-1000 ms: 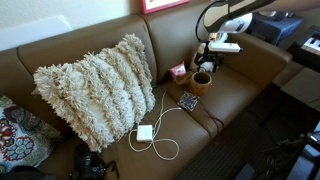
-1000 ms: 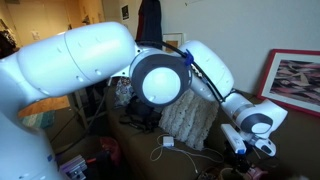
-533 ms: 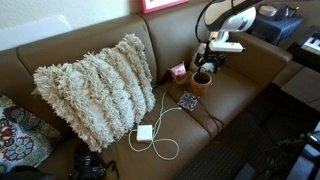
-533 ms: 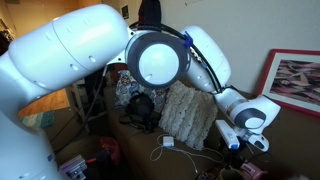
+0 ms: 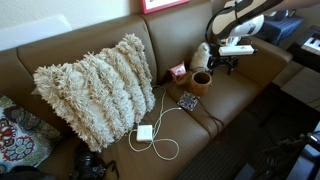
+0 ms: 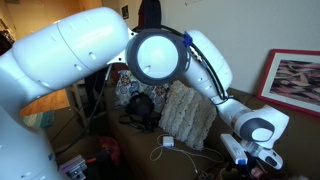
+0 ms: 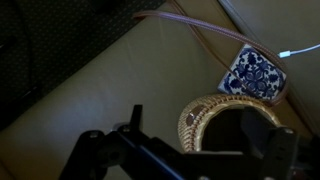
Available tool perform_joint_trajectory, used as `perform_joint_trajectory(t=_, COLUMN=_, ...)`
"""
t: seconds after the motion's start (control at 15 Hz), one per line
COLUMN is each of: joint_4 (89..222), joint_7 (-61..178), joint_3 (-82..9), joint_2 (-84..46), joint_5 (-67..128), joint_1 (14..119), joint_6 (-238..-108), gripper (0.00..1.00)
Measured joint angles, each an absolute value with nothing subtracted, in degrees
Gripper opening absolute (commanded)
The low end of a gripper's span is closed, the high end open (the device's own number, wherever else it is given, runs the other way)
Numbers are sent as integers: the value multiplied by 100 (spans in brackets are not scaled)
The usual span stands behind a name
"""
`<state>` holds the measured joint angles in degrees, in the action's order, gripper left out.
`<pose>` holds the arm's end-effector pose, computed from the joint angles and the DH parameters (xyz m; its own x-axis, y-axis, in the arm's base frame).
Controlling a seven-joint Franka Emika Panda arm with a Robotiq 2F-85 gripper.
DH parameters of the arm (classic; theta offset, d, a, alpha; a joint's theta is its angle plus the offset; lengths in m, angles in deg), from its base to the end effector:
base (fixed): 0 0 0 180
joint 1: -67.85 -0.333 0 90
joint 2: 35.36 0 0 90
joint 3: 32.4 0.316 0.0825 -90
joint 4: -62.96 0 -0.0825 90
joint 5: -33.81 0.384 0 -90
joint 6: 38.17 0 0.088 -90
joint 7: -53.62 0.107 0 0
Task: Move the brown bag slightly to the left
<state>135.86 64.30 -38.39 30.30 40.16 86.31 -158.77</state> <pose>0.6354 -0.2686 0.0284 0.7612 -0.5788 -0.2925 -0.5845 -0.8077 0.0770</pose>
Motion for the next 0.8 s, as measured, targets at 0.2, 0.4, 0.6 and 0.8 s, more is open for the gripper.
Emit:
perform_joint_trajectory(t=0.2, joint_4=13634, joint_7=6520, joint_3=-3914, joint_2=3031, joint_5=4016, joint_1=8522, joint_6=-16009, gripper=100)
perform_joint_trajectory(t=0.4, joint_4=13709, joint_7=6762, joint_3=-4008, joint_2=3032, joint_5=4008, joint_1=8328, joint_6=-16064, gripper=100)
perform_joint_trajectory(t=0.6, joint_4=13783, joint_7=7164, joint_3=-4238, joint_2=3033, joint_5=3968, joint_1=8085, joint_6=-16063, gripper=100)
perform_joint_trajectory(t=0.8, joint_4=13862, joint_7=7533, joint_3=-4454, joint_2=3034, joint_5=3913, joint_1=7885, joint_6=-16051, gripper=100)
